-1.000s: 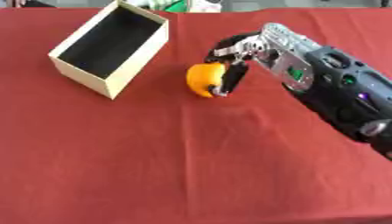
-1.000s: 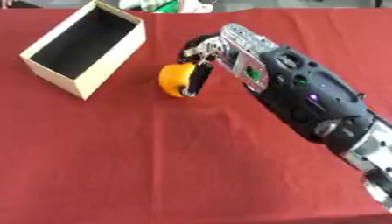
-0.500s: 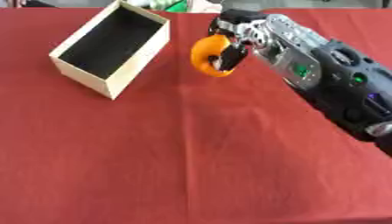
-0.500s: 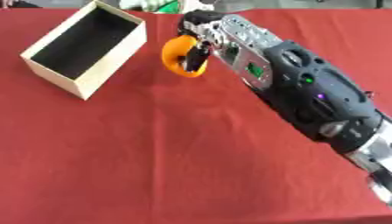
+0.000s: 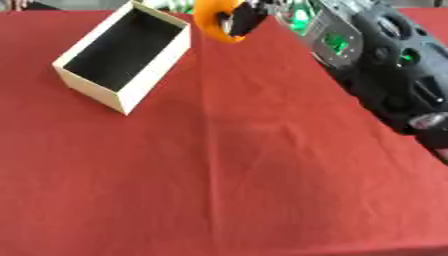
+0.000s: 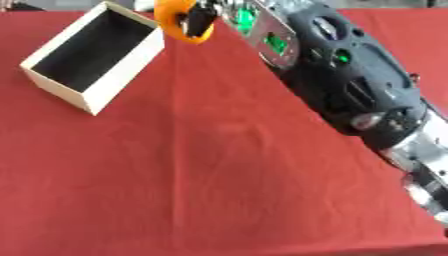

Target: Pick up objects on the table and place them in the box.

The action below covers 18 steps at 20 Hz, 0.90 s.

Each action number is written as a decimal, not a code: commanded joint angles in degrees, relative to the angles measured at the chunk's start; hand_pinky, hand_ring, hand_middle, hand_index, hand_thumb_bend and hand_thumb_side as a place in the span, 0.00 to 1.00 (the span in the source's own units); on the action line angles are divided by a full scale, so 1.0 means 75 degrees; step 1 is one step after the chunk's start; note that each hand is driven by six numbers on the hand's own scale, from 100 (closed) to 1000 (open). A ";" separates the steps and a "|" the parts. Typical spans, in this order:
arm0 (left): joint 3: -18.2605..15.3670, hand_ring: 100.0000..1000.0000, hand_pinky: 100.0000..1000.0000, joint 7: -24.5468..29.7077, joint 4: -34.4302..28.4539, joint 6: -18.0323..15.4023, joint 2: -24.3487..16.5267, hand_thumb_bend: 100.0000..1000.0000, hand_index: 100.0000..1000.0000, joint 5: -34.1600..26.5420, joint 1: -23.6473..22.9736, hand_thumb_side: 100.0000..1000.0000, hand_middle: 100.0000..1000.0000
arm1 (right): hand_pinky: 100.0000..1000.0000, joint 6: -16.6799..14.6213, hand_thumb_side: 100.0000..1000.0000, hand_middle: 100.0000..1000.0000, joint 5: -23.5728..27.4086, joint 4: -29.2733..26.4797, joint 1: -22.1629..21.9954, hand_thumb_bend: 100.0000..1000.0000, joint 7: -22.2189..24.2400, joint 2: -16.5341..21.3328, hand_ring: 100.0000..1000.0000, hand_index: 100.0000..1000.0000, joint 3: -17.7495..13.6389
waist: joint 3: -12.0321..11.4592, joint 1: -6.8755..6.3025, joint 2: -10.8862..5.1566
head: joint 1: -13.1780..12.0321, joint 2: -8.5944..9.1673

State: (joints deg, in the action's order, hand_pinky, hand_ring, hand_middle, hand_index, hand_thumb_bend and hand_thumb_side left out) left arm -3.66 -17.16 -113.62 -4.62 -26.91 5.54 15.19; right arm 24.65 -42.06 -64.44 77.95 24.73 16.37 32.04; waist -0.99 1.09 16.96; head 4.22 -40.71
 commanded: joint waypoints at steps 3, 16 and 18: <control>0.0041 0.49 0.41 0.0082 -0.0129 -0.0033 -0.0051 0.23 0.78 -0.0082 0.0156 0.58 0.56 | 0.84 -0.0793 0.00 0.36 -0.0844 0.1599 0.0641 0.00 -0.0597 -0.1056 0.62 0.67 -0.0783 | -0.0122 -0.0067 -0.0134 | 0.0202 0.0105; 0.0120 0.49 0.41 0.0183 -0.0129 -0.0088 0.0110 0.23 0.78 -0.0202 0.0382 0.58 0.56 | 0.86 -0.1710 0.00 0.36 -0.2601 0.3484 0.0838 0.00 -0.2956 -0.2812 0.65 0.69 -0.2457 | -0.0461 -0.0063 0.0002 | 0.0725 0.0340; 0.0124 0.49 0.41 0.0195 -0.0129 -0.0095 0.0131 0.23 0.78 -0.0218 0.0397 0.58 0.56 | 0.85 -0.1649 0.00 0.37 -0.3002 0.3584 0.0791 0.00 -0.3381 -0.2974 0.65 0.69 -0.2635 | -0.0501 -0.0065 0.0027 | 0.0792 0.0379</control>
State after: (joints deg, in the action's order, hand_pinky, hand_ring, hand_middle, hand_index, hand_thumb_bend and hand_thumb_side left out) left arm -2.66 -15.94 -113.62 -5.25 -25.56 4.10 17.59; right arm 12.16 -62.68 -37.44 82.65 1.33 -5.42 13.39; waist -4.70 1.02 18.21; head 9.75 -38.63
